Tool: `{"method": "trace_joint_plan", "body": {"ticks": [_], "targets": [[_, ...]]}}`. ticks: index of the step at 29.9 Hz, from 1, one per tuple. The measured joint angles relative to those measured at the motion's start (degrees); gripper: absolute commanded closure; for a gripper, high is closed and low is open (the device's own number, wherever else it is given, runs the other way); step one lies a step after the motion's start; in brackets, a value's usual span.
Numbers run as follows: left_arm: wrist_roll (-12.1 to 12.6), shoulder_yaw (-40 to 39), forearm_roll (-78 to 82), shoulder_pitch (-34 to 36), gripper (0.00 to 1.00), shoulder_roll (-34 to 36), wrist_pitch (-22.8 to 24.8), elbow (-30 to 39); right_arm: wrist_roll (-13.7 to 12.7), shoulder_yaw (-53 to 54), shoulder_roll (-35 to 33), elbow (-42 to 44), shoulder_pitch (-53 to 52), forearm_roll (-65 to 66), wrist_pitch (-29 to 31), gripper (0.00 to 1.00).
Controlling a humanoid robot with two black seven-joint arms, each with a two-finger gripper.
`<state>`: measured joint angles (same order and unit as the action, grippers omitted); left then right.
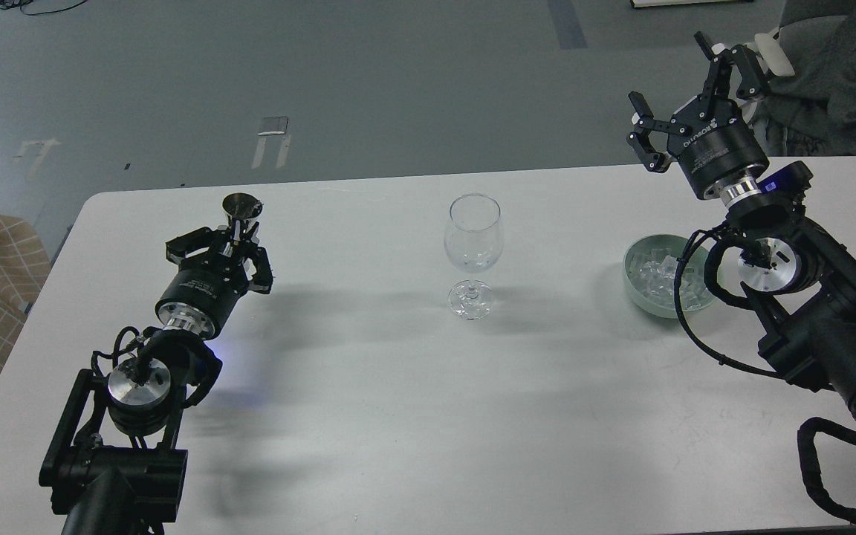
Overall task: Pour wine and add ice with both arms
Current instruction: 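Lift the jigger upright off the table with the left gripper, then carry the jigger with the left gripper to above the wine glass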
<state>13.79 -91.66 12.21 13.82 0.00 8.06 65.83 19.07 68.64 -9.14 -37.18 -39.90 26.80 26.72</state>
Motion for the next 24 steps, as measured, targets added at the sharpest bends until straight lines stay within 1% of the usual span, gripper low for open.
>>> {"method": "trace_joint_plan", "body": {"ticks": [9, 16, 24], "targets": [[0.0, 3.82, -0.18, 1.29, 1.0, 0.01, -3.17, 3.89, -0.16, 0.01, 0.0, -0.04, 0.07, 0.0, 0.1, 0.0], [-0.1, 8.57, -1.93, 1.63, 1.0, 0.0, -7.02, 8.11, -0.26, -0.09, 0.0, -0.06, 0.15, 0.0, 0.17, 0.0], [-0.1, 11.24, -2.19, 2.73, 1.0, 0.01, -8.81, 9.76, -0.44, -0.09, 0.0, -0.08, 0.26, 0.0, 0.17, 0.0]]}}
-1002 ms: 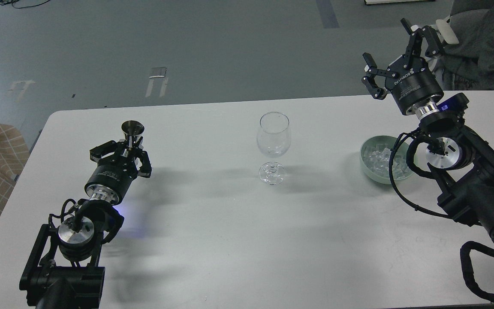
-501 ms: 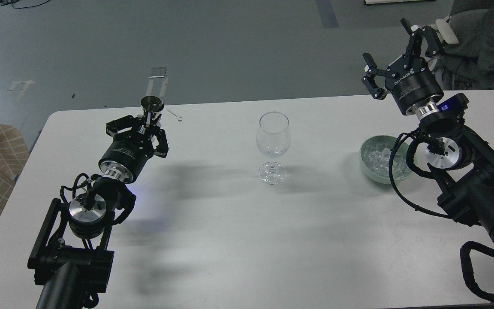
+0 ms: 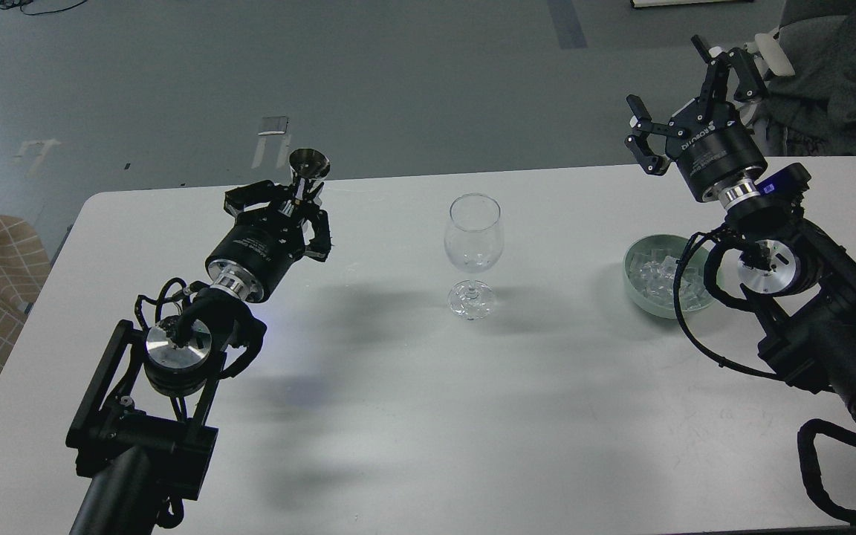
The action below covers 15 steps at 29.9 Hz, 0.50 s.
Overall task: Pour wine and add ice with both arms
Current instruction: 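Carry the jigger with the left gripper to above the wine glass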
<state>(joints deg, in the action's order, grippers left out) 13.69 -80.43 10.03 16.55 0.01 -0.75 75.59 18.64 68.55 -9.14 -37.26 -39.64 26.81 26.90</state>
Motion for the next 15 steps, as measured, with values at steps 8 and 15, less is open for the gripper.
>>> {"method": "trace_joint_plan", "body": {"ticks": [8, 15], "targets": [[0.07, 5.27, -0.12, 0.47, 1.0, -0.01, -2.52, 3.6, -0.01, 0.0, 0.05, 0.0, 0.01, 0.0, 0.0, 0.0], [0.04, 7.79, -0.36, 1.33, 1.0, -0.01, -4.36, 5.02, -0.01, 0.0, 0.04, 0.0, 0.01, 0.0, 0.0, 0.0]]}}
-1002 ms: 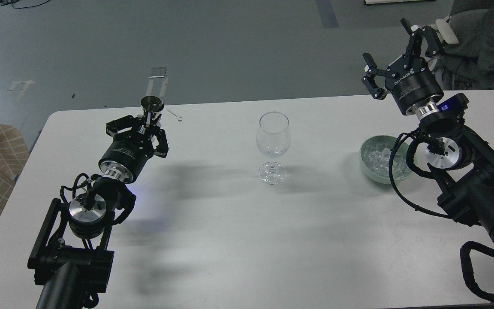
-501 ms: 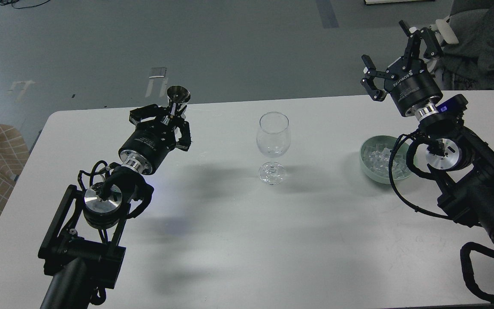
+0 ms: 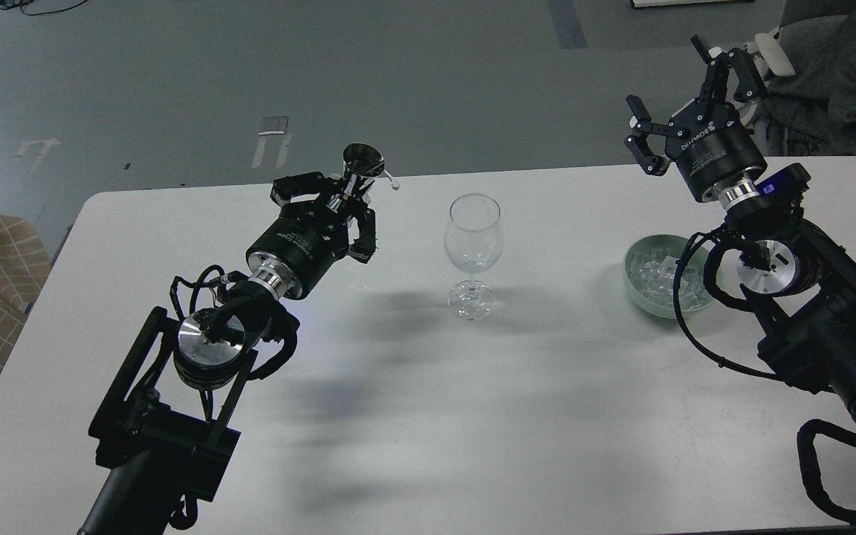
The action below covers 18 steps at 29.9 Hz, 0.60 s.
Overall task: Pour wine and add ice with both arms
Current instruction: 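Carry the jigger with the left gripper to above the wine glass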
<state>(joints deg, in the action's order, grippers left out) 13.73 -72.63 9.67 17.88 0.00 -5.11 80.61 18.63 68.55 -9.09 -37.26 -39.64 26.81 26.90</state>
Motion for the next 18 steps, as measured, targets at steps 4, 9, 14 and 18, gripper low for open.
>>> {"method": "trace_joint_plan", "body": {"ticks": [4, 9, 14, 18], "targets": [[-0.11, 2.03, 0.04, 1.73, 1.0, 0.0, -1.57, 0.1, 0.0, 0.0, -0.03, 0.0, 0.04, 0.0, 0.0, 0.0], [-0.32, 3.65, 0.09, 4.31, 1.0, -0.01, -3.05, 0.13, 0.0, 0.03, -0.01, 0.06, 0.04, 0.0, 0.0, 0.0], [-0.36, 5.13, 0.11, 5.64, 1.0, -0.01, -3.7, -0.02, 0.0, 0.09, 0.03, 0.08, 0.02, 0.0, 0.0, 0.0], [-0.7, 6.98, 0.28, 6.6, 1.0, -0.01, -4.5, -0.08, 0.0, 0.1, 0.03, 0.08, 0.0, 0.0, 0.0, 0.0]]}}
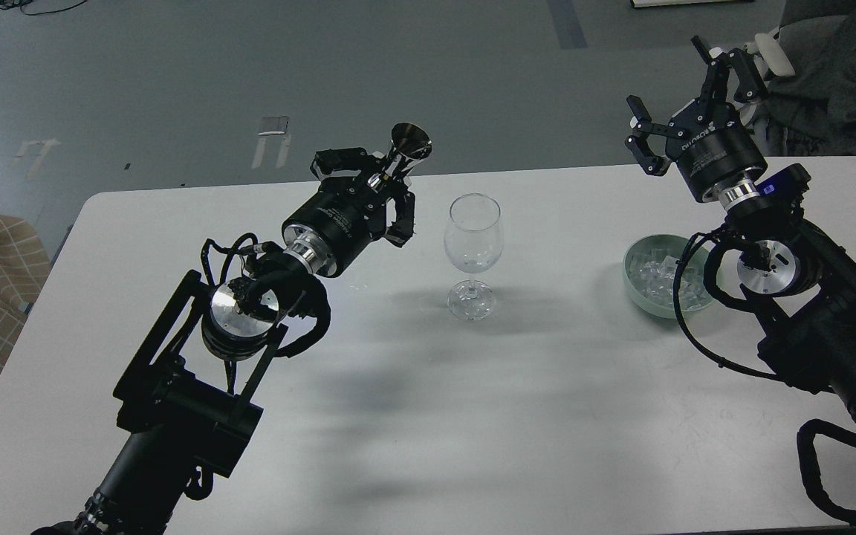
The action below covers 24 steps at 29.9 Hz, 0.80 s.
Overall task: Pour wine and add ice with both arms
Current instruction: 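Carry the jigger with the left gripper to above the wine glass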
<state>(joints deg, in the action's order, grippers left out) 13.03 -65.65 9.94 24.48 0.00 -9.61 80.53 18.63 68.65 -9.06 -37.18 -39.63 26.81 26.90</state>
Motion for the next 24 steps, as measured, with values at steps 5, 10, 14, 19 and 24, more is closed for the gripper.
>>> {"method": "trace_joint_plan", "body": {"ticks": [5, 10, 14, 19, 24], "targets": [[-0.55, 1.25, 0.41, 0.79, 1.0, 0.0, -0.85, -0.03, 0.0, 0.0, 0.0, 0.0, -0.01, 0.0, 0.0, 0.0], [-0.63, 1.73, 1.3, 1.5, 1.0, 0.01, -1.53, -0.18, 0.0, -0.02, 0.03, 0.0, -0.01, 0.0, 0.0, 0.0], [-0.65, 3.0, 3.56, 1.99, 1.0, 0.01, -1.7, -0.33, 0.03, -0.07, 0.41, 0.0, -0.01, 0.0, 0.0, 0.0], [-0.47, 4.04, 5.68, 2.31, 1.0, 0.0, -1.68, -0.5, 0.05, -0.02, 0.6, 0.0, 0.13, 0.0, 0.0, 0.0], [-0.28, 4.82, 8.55, 2.4, 1.0, 0.01, -1.21, -0.89, 0.08, 0.0, 0.65, 0.0, 0.19, 0.0, 0.0, 0.0]]}}
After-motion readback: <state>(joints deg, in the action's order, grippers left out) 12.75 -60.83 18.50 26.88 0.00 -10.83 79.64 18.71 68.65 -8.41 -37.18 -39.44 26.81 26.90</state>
